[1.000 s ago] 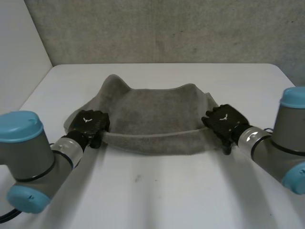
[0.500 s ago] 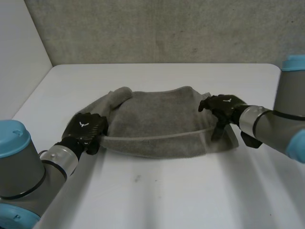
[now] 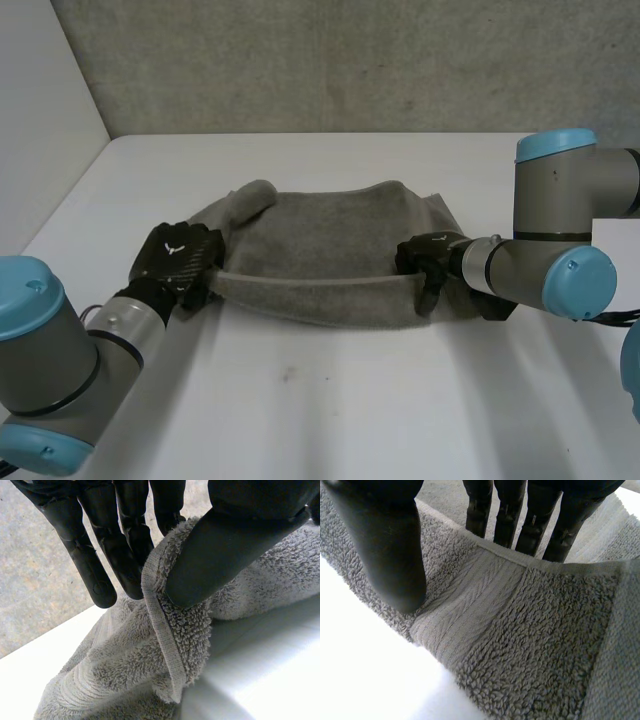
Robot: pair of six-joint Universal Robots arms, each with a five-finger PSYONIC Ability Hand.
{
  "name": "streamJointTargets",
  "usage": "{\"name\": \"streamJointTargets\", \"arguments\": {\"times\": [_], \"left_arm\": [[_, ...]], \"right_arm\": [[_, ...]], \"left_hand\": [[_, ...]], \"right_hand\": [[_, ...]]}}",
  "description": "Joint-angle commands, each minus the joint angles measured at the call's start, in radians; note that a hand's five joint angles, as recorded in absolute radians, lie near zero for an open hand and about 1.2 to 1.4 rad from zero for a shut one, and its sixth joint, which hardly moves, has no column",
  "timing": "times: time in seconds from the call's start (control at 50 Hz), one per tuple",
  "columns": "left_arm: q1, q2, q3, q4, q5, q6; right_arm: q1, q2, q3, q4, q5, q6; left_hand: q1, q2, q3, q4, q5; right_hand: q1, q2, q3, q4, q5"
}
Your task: Fold the towel.
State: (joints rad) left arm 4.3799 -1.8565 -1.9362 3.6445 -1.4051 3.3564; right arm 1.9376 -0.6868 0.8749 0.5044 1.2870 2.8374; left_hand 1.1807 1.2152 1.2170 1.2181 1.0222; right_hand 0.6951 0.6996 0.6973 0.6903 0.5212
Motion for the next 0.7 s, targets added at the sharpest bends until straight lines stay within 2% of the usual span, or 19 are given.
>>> {"name": "streamJointTargets", "arguments": {"times": [0.02,0.04,0.06,0.08,0.2,0.24,0.26,0.3,0.36,0.42,0.58,0.7], "left_arm": [[0.001,-0.016,-0.001,0.045,0.000,0.001],[0.001,-0.017,-0.001,0.045,0.000,0.001],[0.001,-0.026,-0.001,0.051,0.000,0.003],[0.001,-0.035,0.000,0.057,0.000,0.003],[-0.002,-0.075,0.009,0.078,0.000,0.005],[-0.003,-0.108,0.019,0.101,0.000,0.006],[-0.003,-0.109,0.019,0.101,0.000,0.006],[-0.003,-0.148,0.042,0.123,0.002,0.006],[-0.003,-0.171,0.057,0.129,0.002,0.005],[-0.003,-0.210,0.089,0.120,0.002,0.005],[-0.003,-0.253,0.131,0.117,0.000,0.003],[-0.002,-0.228,0.108,0.111,-0.006,0.005]], "right_arm": [[-0.002,-0.029,0.022,-0.003,0.000,-0.018],[-0.002,-0.030,0.022,-0.003,0.000,-0.018],[-0.011,-0.054,0.035,-0.006,-0.003,-0.010],[-0.014,-0.084,0.054,-0.010,-0.005,-0.007],[-0.039,-0.211,0.184,-0.067,-0.018,-0.004],[-0.075,-0.314,0.316,-0.136,-0.032,-0.009],[-0.075,-0.315,0.317,-0.136,-0.032,-0.009],[-0.110,-0.423,0.468,-0.216,-0.069,-0.018],[-0.129,-0.474,0.539,-0.254,-0.092,-0.019],[-0.193,-0.589,0.702,-0.340,-0.155,-0.021],[-0.285,-0.692,0.826,-0.394,-0.199,-0.021],[-0.351,-0.743,0.865,-0.467,-0.198,-0.004]], "left_hand": [[0.216,0.181,0.179,0.178,0.200],[0.216,0.181,0.179,0.178,0.200],[0.201,0.167,0.165,0.164,0.185],[0.155,0.120,0.118,0.117,0.139],[-0.048,-0.083,-0.085,-0.086,-0.064],[-0.256,-0.290,-0.292,-0.293,-0.272],[-0.257,-0.291,-0.293,-0.294,-0.273],[-0.508,-0.542,-0.544,-0.545,-0.524],[-0.521,-0.555,-0.557,-0.558,-0.537],[-0.524,-0.558,-0.560,-0.561,-0.540],[-0.524,-0.558,-0.560,-0.561,-0.540],[-0.512,-0.547,-0.548,-0.550,-0.528]], "right_hand": [[0.439,0.435,0.437,0.444,0.439],[0.441,0.436,0.439,0.446,0.440],[0.621,0.617,0.619,0.626,0.621],[0.700,0.696,0.698,0.705,0.700],[0.701,0.697,0.699,0.706,0.701],[0.701,0.697,0.699,0.706,0.701],[0.701,0.697,0.699,0.706,0.701],[0.701,0.697,0.699,0.706,0.701],[0.701,0.697,0.699,0.706,0.701],[0.701,0.697,0.699,0.706,0.701],[0.701,0.697,0.699,0.706,0.701],[0.701,0.697,0.699,0.706,0.701]]}}
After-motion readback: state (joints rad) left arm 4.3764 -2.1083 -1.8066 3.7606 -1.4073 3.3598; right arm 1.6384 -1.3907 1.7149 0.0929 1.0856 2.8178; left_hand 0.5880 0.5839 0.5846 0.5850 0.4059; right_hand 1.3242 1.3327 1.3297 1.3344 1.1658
